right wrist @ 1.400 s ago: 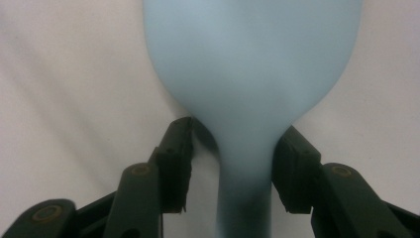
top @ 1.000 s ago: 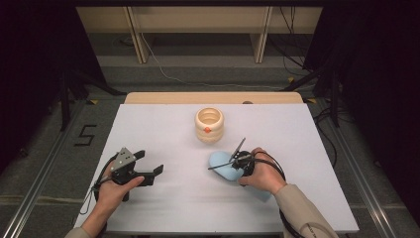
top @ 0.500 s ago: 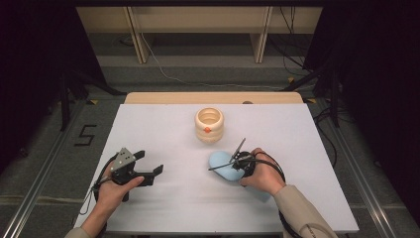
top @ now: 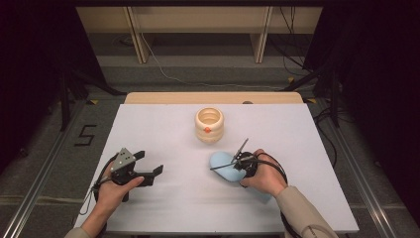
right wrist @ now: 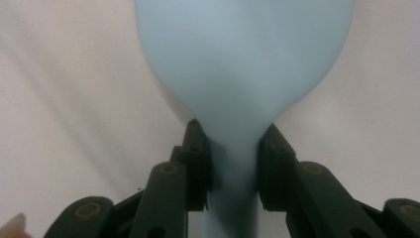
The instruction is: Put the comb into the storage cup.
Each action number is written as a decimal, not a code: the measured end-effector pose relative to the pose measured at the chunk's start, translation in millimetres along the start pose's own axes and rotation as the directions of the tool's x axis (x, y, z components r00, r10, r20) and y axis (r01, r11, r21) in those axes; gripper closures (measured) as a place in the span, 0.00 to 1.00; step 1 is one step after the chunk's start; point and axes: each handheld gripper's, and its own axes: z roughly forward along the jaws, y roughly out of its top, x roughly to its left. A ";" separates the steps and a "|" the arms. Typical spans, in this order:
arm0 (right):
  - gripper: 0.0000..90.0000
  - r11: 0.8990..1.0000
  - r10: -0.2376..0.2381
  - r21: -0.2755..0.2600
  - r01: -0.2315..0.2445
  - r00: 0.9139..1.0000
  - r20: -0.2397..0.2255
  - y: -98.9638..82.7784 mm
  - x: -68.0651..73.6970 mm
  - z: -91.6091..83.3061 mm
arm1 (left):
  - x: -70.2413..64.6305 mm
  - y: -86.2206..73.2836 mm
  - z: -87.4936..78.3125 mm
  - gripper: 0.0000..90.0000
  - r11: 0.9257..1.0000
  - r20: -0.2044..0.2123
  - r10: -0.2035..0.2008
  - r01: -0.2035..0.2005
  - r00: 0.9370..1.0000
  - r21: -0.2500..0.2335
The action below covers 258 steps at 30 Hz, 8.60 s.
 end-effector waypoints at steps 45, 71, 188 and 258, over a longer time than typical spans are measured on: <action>0.78 0.980 0.088 -0.170 -0.099 0.994 -0.068 -16.9 -9.6 -19.8 | 0.9 -1.0 0.4 0.11 1.000 0.001 -0.002 0.002 1.000 0.002; 0.78 0.961 0.121 -0.241 -0.138 0.989 -0.086 -19.9 -14.7 -27.5 | 1.5 -0.8 -0.2 0.11 1.000 -0.004 -0.002 0.002 1.000 0.000; 0.78 0.716 0.206 -0.658 -0.236 0.971 -0.123 -15.8 -10.0 -46.5 | -7.5 4.5 -0.3 0.09 0.999 0.059 -0.050 0.051 0.997 -0.007; 0.78 0.661 0.190 -0.713 -0.234 0.971 -0.142 2.1 12.0 -40.0 | -103.6 24.2 56.7 0.00 0.999 0.260 0.009 -0.020 0.966 0.038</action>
